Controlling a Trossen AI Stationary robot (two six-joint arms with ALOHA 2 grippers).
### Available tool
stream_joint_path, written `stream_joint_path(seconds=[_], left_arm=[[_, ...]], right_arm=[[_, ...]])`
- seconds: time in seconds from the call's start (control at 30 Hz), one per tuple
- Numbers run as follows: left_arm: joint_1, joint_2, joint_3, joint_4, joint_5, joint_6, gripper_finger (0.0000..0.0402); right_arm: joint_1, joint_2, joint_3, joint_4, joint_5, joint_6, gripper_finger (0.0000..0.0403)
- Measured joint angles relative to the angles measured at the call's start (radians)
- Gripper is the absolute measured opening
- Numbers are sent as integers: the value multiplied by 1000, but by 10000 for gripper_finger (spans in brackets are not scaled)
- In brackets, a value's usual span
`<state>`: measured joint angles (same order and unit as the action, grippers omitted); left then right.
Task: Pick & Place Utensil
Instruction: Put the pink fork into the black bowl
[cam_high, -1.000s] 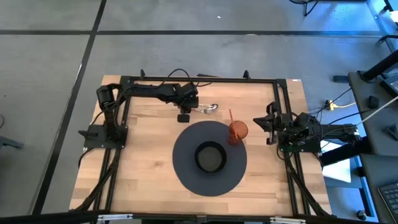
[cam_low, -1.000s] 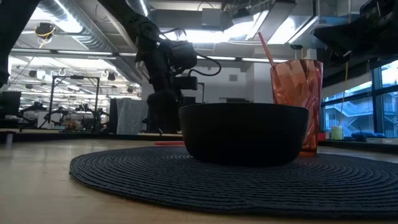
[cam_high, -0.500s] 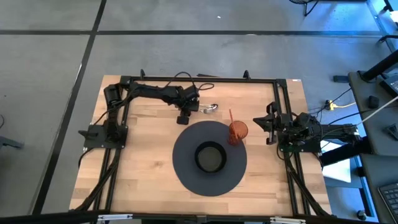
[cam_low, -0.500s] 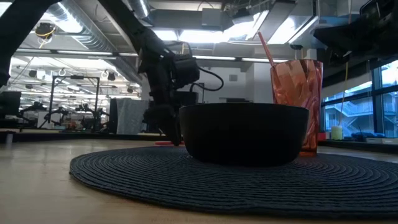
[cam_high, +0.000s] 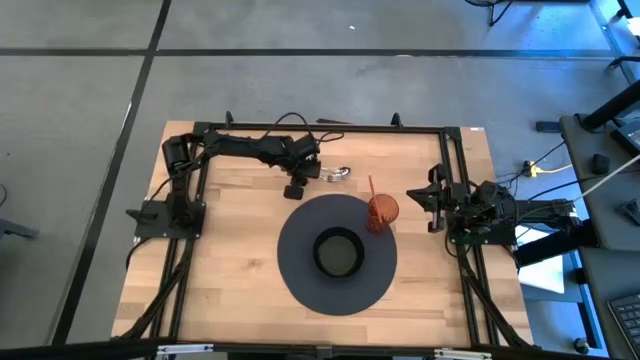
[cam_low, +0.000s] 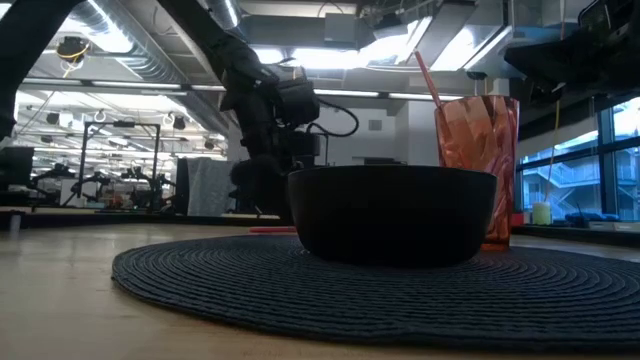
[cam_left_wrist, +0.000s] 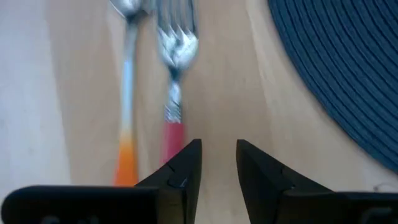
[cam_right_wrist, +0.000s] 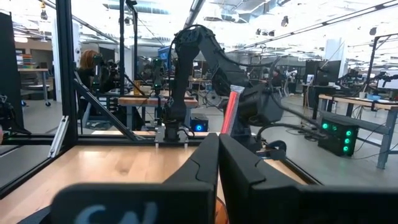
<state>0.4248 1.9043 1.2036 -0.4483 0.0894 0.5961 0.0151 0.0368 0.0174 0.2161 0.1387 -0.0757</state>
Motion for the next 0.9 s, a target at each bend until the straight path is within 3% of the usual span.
stream_joint_path(seconds=[0.53, 0.9], left_arm=[[102, 48, 2, 12, 18, 46, 82], [107, 94, 12, -52, 16, -30, 62]], right_arm=[[0, 0, 0, -5, 0, -14, 14], [0, 0, 0, -6, 0, -8, 14]])
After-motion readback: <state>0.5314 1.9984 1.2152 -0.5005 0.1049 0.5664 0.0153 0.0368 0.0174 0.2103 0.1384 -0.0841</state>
